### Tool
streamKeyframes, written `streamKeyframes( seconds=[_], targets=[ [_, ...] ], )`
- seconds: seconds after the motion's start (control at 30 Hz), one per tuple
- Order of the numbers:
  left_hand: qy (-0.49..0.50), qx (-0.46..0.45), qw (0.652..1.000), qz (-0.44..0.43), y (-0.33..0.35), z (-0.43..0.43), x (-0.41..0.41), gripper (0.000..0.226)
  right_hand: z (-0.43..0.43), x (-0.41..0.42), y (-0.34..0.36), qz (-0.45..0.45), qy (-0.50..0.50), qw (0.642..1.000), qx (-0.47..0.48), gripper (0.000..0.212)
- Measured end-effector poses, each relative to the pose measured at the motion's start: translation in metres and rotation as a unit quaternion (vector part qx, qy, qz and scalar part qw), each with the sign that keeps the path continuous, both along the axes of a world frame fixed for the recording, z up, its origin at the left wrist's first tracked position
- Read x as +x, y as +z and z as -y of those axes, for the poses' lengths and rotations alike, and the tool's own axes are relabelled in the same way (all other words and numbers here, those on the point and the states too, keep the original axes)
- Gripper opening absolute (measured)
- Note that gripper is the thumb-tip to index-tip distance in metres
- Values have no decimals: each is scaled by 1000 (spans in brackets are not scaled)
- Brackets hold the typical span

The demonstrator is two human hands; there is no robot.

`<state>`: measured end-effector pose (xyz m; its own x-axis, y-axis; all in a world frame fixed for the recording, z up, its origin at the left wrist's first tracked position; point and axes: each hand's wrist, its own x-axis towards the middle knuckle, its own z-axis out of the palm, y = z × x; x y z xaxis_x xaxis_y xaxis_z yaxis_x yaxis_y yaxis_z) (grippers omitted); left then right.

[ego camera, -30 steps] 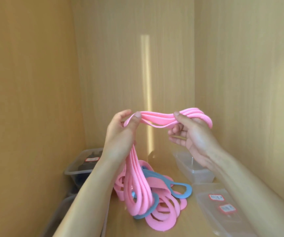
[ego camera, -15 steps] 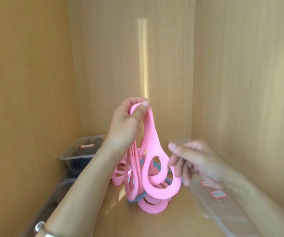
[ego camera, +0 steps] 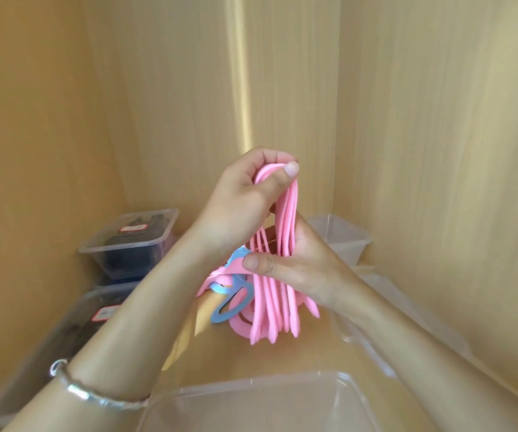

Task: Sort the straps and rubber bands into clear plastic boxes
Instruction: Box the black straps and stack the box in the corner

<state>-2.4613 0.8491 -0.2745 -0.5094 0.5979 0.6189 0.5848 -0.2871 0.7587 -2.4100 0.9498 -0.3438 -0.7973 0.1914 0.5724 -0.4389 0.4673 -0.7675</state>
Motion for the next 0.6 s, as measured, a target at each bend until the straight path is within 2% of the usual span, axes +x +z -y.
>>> streamKeyframes(
  seconds=[0.2, 0.3, 0.37, 0.5, 0.6],
  targets=[
    [1, -4, 1000, 20, -4, -5, 0, 5, 8, 2, 1, -1, 17, 999, -50, 59],
    [3, -6, 1000, 17, -7, -8, -2, 6, 10, 3, 0, 13, 20, 999, -44, 39],
    [-2, -7, 1000, 18, -7, -8, -4, 6, 11, 4, 1, 24, 5, 999, -22, 27],
    [-14, -8, 1000, 27, -6, -7, -5, 6, 13, 5, 0, 6, -40, 999, -18, 24],
    [9, -22, 1000, -5, -2, -3, -5, 10, 12, 5, -1, 6, -59, 998, -35, 9]
  ],
)
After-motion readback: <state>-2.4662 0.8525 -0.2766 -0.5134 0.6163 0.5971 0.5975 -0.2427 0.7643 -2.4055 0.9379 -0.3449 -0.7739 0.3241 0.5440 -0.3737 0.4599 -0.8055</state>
